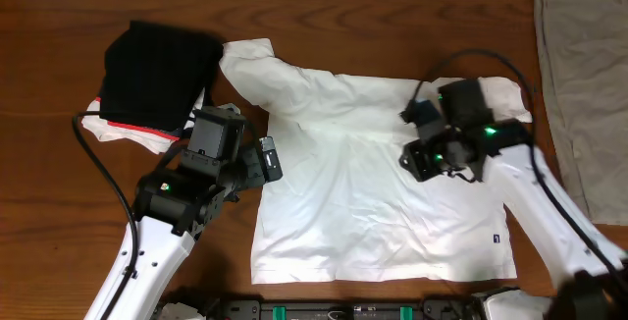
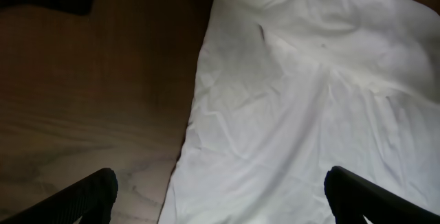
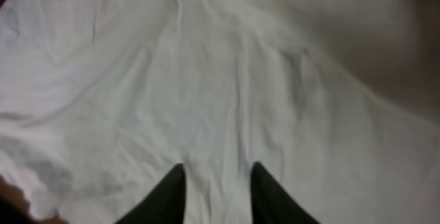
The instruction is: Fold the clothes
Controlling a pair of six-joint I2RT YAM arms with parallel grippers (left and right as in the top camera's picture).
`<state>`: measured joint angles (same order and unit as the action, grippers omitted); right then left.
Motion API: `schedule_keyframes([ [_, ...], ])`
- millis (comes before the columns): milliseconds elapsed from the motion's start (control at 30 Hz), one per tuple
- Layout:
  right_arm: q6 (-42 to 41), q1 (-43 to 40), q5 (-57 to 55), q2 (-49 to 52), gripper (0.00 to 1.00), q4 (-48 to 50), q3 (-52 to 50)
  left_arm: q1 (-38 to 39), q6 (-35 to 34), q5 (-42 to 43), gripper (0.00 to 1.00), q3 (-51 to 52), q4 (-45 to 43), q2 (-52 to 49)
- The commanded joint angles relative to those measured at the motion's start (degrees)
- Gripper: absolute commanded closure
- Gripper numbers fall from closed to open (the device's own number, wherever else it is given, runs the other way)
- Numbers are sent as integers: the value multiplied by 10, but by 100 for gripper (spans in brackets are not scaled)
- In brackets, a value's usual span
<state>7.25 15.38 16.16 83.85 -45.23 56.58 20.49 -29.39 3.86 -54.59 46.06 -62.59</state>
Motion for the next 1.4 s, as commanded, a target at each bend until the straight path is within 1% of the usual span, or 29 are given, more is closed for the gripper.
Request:
schedule_keyframes([
  [0,68,24,-14,52,63,26,8,-2,-1,-9,2,-4,1,0],
  [200,152,40,-17,134,66,101,8,-2,-1,-9,2,-4,1,0],
  [333,156,40,-42,161,68,156,8,-2,-1,-9,2,-4,1,0],
  [600,155,40,-78,166,62,215,8,-2,-1,-9,2,-4,1,0],
  [667,155,40,-78,167,60,217,8,-2,-1,-9,2,-4,1,0],
  [733,154,40,-78,167,61,216,8,-2,-1,-9,2,-4,1,0],
  [833,125,42,-73,164,62,214,8,-2,-1,-9,2,-4,1,0],
  [1067,123,42,39,155,59,176,8,-2,-1,-9,2,-4,1,0],
  [1200,141,42,27,156,58,161,7,-2,-1,-9,2,-4,1,0],
  [1367,143,42,-4,163,56,163,7,-2,-1,-9,2,-4,1,0],
])
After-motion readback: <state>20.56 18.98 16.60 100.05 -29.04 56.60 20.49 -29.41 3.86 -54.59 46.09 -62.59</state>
